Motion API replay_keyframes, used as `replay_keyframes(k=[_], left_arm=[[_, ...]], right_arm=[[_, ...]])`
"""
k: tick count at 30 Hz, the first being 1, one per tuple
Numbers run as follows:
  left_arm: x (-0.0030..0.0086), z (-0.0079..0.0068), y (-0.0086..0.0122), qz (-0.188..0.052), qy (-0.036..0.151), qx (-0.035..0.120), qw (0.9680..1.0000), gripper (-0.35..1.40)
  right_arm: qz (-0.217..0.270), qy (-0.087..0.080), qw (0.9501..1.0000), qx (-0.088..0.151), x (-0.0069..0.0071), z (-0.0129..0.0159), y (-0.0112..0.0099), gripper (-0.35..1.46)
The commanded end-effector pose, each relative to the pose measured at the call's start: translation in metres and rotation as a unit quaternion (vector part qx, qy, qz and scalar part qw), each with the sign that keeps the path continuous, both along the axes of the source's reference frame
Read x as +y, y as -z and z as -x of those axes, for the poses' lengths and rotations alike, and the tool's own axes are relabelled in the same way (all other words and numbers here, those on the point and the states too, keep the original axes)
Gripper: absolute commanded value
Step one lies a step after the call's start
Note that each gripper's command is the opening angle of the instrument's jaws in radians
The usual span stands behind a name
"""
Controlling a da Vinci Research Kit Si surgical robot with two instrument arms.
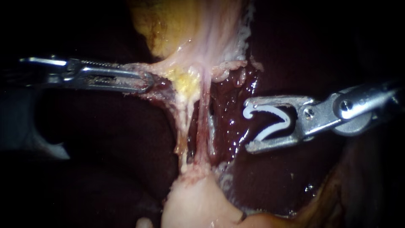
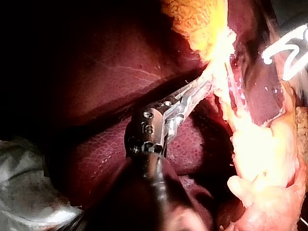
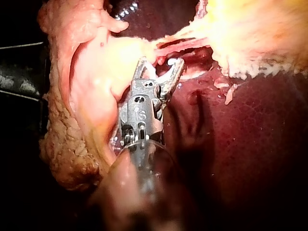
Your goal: Clipping first clip left tube
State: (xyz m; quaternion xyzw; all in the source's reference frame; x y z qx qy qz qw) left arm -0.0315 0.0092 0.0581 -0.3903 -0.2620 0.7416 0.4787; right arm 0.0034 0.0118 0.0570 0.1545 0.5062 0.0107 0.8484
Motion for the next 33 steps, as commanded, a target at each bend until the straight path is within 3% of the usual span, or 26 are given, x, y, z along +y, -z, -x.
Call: replay_keyframes(k=[1,6,10,18,24,33], left_arm=[[0.0000,-0.0001,0.0001,0.000,0.000,0.000,1.0000,-0.35],[0.0005,-0.0009,0.0011,-0.004,-0.001,-0.002,1.0000,-0.35],[0.0012,-0.0021,0.0034,-0.006,0.005,0.003,1.0000,-0.35],[0.0040,-0.0051,0.0084,0.000,0.033,-0.006,0.9994,-0.35],[0.0039,-0.0067,0.0087,0.002,0.040,0.000,0.9992,-0.35],[0.0038,-0.0067,0.0085,0.004,0.046,0.004,0.9989,-0.35]], right_arm=[[0.000,0.000,1.0000,0.000,0.0000,-0.0001,0.0000,0.50],[-0.001,0.002,1.0000,0.001,-0.0002,-0.0001,0.0000,0.50],[-0.001,0.001,1.0000,0.001,-0.0002,-0.0001,0.0000,0.50],[-0.001,0.003,1.0000,0.002,-0.0002,-0.0001,0.0001,0.50],[-0.002,0.004,1.0000,0.003,-0.0002,-0.0001,0.0001,0.50],[-0.014,0.013,0.9998,0.010,-0.0011,-0.0019,0.0006,0.50]])
